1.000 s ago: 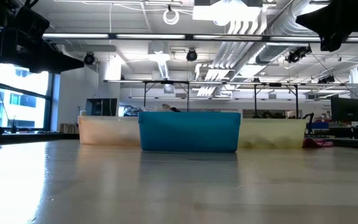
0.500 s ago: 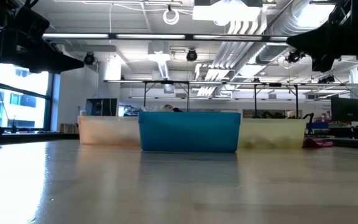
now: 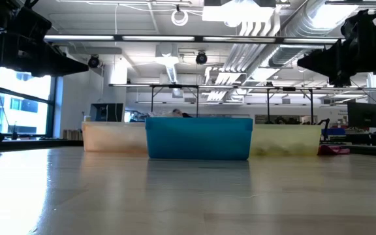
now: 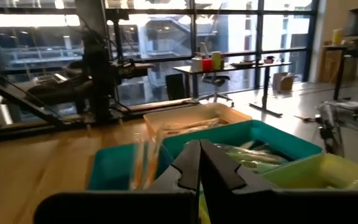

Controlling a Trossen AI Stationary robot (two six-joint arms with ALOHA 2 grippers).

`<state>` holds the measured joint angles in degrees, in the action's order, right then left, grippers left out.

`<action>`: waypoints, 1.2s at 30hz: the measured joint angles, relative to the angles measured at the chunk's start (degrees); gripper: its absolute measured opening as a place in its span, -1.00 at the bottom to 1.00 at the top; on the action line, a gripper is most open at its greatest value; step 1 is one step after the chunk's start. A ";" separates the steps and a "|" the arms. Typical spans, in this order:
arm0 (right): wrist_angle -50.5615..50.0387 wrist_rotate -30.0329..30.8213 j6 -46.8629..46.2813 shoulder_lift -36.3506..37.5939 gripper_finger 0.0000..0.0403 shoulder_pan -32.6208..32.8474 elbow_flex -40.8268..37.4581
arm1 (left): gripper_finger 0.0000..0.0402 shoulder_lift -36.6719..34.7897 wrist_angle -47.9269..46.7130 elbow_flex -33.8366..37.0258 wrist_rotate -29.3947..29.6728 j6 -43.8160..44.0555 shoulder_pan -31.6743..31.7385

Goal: Pick & Place Toothbrushes
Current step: Return to Home Position

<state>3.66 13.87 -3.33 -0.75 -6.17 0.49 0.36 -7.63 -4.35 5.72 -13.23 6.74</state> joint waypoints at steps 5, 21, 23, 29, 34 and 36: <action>0.11 0.68 0.37 -0.71 -0.99 0.00 -0.02 | -1.00 0.00 0.60 0.07 0.07 -0.02 0.00; 0.08 0.69 0.17 -0.77 -0.99 0.01 -0.07 | -1.00 0.00 1.06 0.10 0.00 0.00 0.00; 0.07 0.69 0.17 -0.77 -0.99 0.02 -0.07 | -1.00 0.00 1.06 0.10 0.00 0.00 0.00; 0.07 0.70 0.16 -0.79 -0.99 0.00 -0.09 | -1.00 0.00 1.11 0.10 -0.03 0.01 0.00; 0.07 0.70 0.15 -0.79 -0.98 0.02 -0.09 | -1.00 0.00 1.15 0.10 -0.25 0.02 0.00; 0.05 0.70 0.15 -0.79 -0.98 0.02 -0.11 | -1.00 0.00 1.17 0.10 -0.26 0.02 0.00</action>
<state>3.70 14.57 -3.18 -1.54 -6.15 0.38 0.36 -6.46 -4.25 5.46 -13.21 6.74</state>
